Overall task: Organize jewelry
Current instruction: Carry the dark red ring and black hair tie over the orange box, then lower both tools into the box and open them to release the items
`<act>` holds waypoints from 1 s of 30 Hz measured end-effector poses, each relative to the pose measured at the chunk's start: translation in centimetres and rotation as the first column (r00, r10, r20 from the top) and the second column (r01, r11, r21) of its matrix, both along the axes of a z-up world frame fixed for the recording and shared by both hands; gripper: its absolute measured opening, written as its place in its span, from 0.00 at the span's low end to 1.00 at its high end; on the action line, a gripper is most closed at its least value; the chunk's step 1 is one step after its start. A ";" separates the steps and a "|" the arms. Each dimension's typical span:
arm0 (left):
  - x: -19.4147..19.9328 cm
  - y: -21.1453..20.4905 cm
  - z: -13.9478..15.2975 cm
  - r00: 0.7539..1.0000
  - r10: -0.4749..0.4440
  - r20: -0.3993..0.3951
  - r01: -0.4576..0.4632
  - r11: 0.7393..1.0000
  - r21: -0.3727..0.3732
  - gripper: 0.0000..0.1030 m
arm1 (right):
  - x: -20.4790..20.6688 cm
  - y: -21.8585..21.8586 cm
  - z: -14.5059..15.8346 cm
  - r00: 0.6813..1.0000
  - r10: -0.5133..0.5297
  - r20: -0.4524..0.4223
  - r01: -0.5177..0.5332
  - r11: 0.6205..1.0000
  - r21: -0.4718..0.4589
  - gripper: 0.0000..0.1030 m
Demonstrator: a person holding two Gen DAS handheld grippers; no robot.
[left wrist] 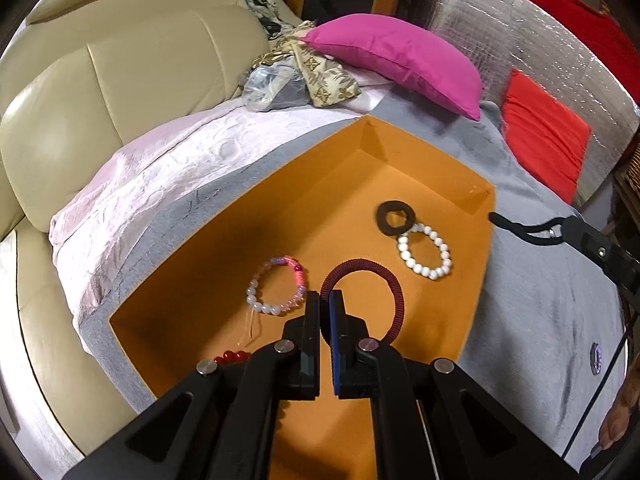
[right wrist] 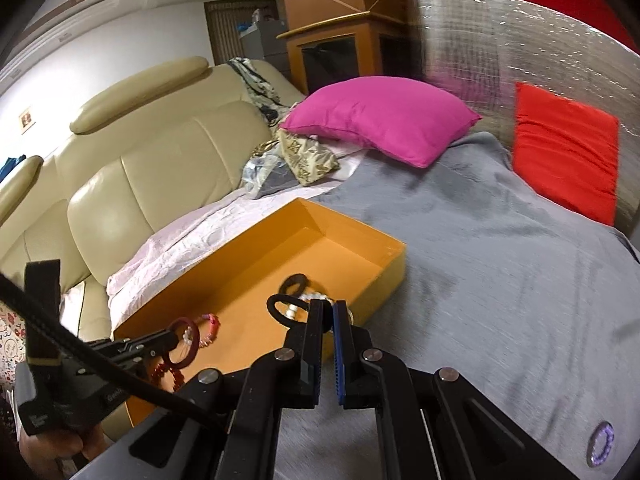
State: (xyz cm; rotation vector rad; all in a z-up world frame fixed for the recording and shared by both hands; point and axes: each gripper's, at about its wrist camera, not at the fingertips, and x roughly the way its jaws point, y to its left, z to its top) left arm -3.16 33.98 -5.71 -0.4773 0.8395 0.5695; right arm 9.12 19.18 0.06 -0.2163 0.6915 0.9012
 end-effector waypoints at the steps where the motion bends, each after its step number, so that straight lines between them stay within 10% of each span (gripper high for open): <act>1: 0.1 0.2 -0.1 1.000 0.002 -0.001 -0.002 1.000 -0.001 0.04 | 0.2 0.6 -0.2 1.000 0.004 -0.004 -0.004 1.000 -0.003 0.05; 30: 3.7 2.9 -2.4 0.998 -0.039 -0.059 0.036 0.998 -0.045 0.04 | 5.7 10.0 -4.5 0.996 -0.020 -0.092 0.009 0.993 -0.118 0.05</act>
